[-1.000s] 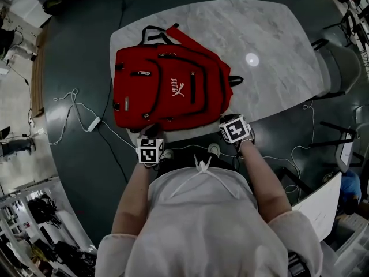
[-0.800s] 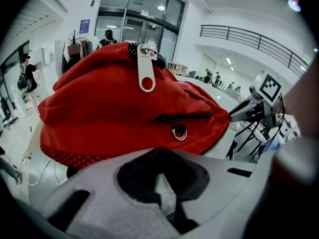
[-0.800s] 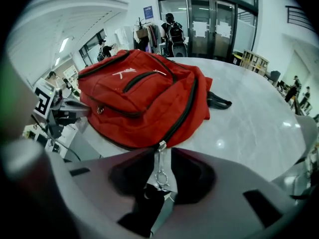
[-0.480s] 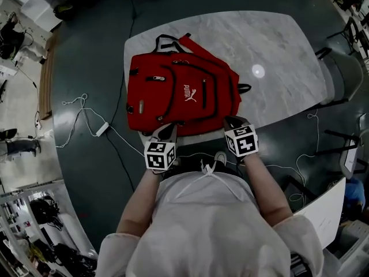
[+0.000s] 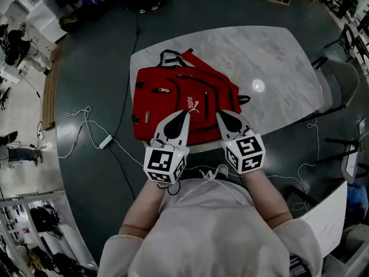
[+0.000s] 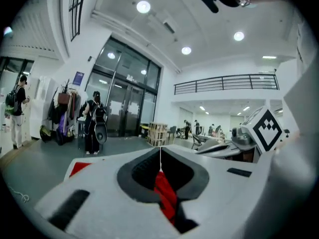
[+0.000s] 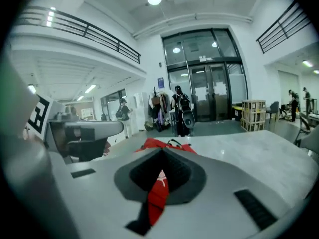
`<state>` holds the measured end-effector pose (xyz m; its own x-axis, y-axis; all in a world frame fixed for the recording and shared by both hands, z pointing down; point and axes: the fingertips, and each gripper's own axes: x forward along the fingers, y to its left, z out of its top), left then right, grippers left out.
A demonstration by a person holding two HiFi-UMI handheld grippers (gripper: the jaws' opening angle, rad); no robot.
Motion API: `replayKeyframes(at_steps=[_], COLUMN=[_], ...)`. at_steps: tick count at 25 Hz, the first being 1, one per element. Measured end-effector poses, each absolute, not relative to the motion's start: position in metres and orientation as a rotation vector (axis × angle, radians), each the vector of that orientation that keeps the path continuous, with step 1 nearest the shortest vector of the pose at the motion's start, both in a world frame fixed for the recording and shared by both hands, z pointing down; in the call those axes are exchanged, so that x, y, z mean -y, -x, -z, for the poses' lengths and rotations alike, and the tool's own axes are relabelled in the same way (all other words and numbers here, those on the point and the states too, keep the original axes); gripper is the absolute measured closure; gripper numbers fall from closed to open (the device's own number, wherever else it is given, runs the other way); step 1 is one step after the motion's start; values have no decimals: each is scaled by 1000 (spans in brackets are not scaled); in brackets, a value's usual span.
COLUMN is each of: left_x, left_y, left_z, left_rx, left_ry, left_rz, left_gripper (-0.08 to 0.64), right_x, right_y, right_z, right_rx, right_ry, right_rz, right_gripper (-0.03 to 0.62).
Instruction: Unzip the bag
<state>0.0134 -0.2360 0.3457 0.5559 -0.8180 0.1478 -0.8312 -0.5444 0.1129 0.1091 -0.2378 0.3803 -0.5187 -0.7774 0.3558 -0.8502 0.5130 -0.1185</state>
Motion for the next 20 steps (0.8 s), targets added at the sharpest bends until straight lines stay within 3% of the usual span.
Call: replayKeyframes(at_steps=[6, 20], left_x=[235, 234], left_y=[-20, -32], left_z=[-298, -302], left_rx=[1402, 1362], left_ry=[-2693, -2693], left_rz=[-5, -10], left_gripper=[538, 538], right_x=[237, 229], right_y=[-99, -109], right_z=[-330, -324], right_rx=[2585, 2547], right_ry=[-1440, -1559], right_rz=[-284, -247], right_gripper=[565, 566])
